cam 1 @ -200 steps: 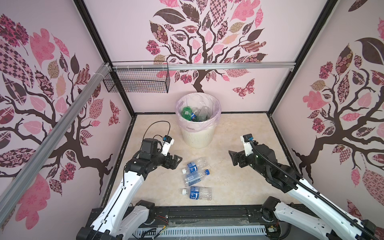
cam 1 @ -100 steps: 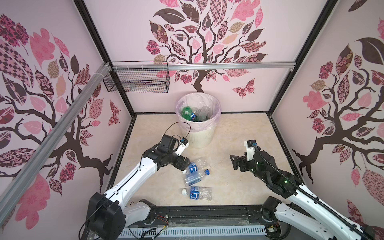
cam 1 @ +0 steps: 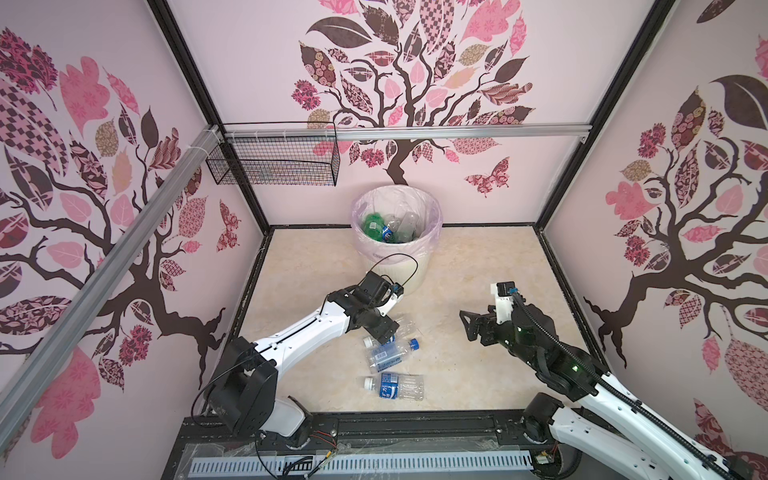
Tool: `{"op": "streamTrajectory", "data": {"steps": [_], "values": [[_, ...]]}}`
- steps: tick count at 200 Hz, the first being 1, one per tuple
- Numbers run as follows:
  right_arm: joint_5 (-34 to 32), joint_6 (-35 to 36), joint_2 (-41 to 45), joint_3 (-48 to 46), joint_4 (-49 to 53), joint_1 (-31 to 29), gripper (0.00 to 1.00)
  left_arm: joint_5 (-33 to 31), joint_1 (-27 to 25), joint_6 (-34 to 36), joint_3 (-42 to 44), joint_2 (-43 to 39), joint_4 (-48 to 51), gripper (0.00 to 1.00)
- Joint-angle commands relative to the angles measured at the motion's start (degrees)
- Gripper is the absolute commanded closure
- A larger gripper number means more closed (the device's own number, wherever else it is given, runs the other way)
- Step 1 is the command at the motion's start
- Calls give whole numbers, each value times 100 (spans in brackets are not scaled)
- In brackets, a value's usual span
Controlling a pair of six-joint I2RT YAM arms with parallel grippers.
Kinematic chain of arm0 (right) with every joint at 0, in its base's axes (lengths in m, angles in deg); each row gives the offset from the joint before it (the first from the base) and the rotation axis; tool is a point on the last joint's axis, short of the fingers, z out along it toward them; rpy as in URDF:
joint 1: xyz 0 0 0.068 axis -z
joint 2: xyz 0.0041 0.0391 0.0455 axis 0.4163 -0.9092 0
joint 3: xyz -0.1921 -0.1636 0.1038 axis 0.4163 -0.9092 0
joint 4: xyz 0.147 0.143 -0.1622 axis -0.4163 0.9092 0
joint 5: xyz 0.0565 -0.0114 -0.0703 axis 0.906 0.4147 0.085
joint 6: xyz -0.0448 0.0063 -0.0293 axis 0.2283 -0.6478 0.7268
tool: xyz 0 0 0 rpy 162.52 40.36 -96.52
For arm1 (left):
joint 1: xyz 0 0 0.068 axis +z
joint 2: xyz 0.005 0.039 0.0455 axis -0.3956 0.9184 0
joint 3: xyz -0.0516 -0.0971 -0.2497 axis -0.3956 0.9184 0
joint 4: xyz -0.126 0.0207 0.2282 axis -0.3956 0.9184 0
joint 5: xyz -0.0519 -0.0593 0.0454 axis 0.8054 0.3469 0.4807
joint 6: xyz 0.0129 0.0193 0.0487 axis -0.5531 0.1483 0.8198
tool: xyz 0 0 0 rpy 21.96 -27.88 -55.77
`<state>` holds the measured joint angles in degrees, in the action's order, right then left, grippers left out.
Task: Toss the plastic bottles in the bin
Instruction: 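Close the left gripper on the white-capped bottle while the right gripper withdraws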
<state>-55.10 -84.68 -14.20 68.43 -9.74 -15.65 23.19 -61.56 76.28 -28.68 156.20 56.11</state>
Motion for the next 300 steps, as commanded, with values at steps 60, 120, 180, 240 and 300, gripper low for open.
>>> {"op": "streamTrajectory", "data": {"steps": [60, 120, 180, 240, 300], "values": [[73, -116, 166, -80, 2, 13, 5, -117, -24, -19, -107, 394, -417, 15], [64, -151, 175, -90, 19, 16, 5, 66, -50, -2, -102, 622, -545, 18], [64, -160, 175, -89, 37, 16, 5, 63, -85, -17, -94, 919, -662, 24], [47, -176, 246, -71, 116, 11, 5, -6, -82, -62, -100, 1138, -738, 26], [51, -202, 333, -71, 167, 17, 5, -138, -80, -150, -75, 1139, -733, 43]]}}
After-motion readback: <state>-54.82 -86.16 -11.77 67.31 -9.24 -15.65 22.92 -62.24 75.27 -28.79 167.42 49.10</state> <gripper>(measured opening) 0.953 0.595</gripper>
